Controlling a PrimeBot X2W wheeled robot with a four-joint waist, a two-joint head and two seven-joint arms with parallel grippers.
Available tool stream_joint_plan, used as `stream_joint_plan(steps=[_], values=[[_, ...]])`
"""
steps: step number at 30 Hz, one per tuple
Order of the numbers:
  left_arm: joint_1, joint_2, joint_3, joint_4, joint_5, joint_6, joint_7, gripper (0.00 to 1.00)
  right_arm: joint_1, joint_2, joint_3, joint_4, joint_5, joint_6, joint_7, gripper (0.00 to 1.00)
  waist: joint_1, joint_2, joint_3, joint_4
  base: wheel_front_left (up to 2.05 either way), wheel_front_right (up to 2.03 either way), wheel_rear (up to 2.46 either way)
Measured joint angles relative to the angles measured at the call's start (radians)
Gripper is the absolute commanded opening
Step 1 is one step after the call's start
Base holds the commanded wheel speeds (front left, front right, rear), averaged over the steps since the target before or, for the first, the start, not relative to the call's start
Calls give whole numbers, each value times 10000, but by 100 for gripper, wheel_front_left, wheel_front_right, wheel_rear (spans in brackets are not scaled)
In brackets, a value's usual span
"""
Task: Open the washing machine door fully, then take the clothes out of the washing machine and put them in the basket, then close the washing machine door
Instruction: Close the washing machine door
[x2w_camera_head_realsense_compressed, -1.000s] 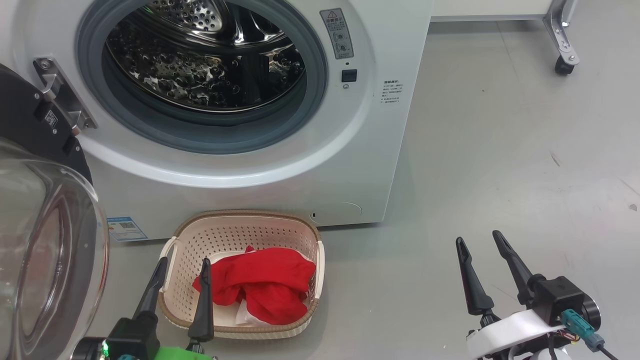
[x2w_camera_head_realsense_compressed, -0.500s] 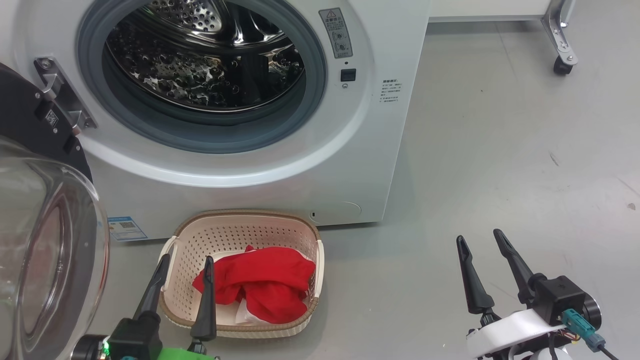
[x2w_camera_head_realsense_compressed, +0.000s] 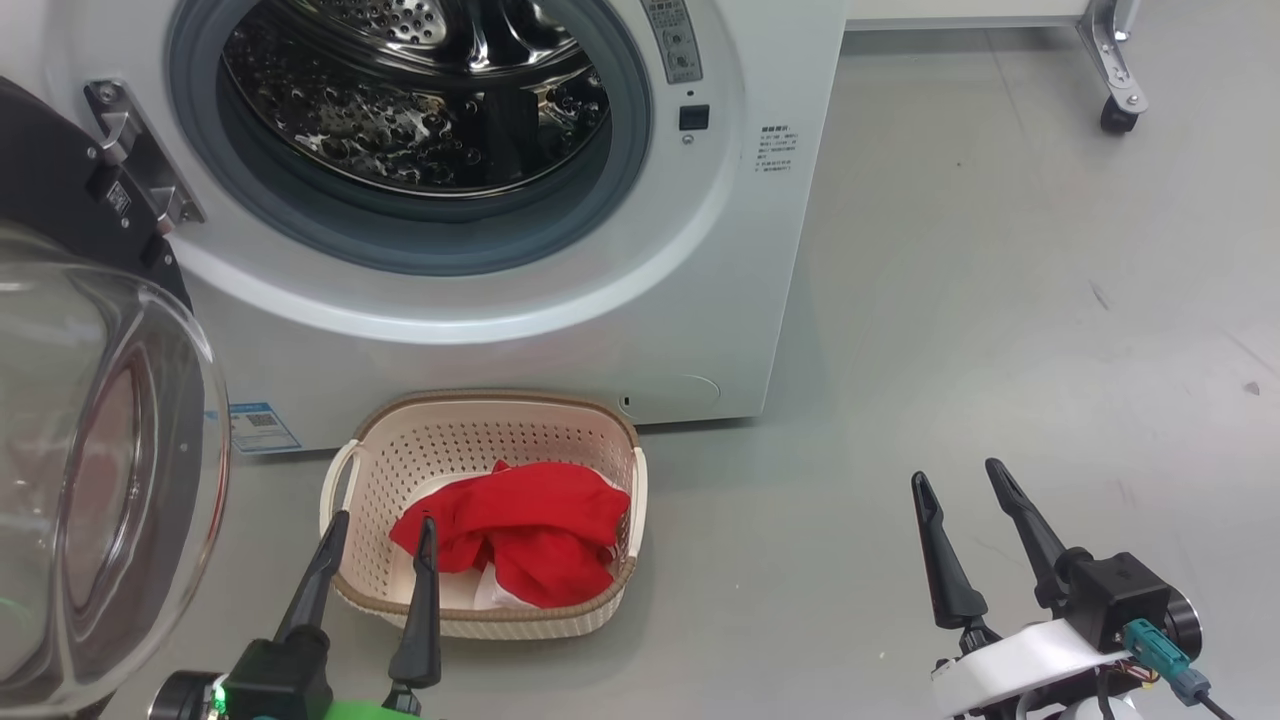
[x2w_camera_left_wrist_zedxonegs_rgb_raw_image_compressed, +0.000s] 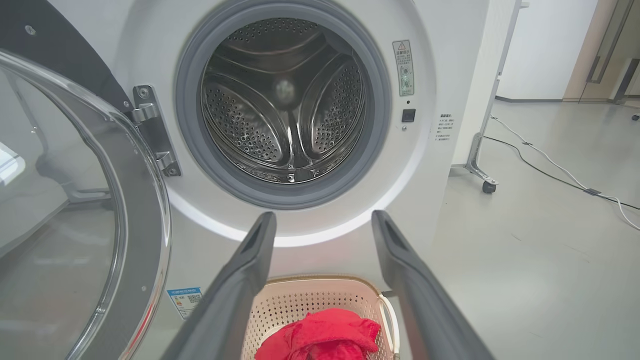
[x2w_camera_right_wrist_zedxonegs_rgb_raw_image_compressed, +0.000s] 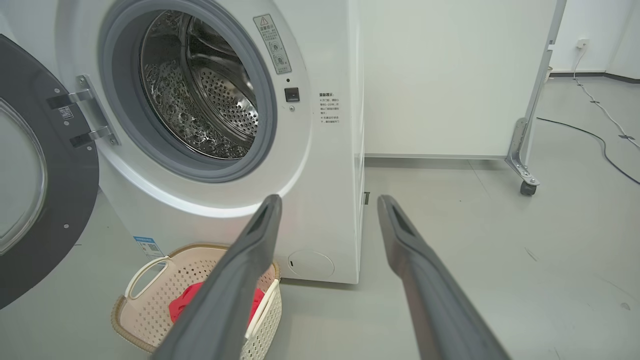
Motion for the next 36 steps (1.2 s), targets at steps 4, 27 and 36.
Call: stream_joint_plan(steps=[4, 27, 36], values=[[41, 0, 0, -113, 4, 0, -8, 100, 1, 0, 2, 2, 0, 0, 0, 100, 0, 0, 2, -3, -105, 105, 0], [91, 15, 23, -309, 56, 44, -4, 100, 12, 10, 0, 8, 46, 2, 0, 100, 0, 0, -63, 26, -52, 52, 0], [106, 17, 21, -316, 56, 71, 13, 100, 13, 12, 0, 19, 46, 0, 0, 100, 0, 0, -105, 46, -1, 1, 0]])
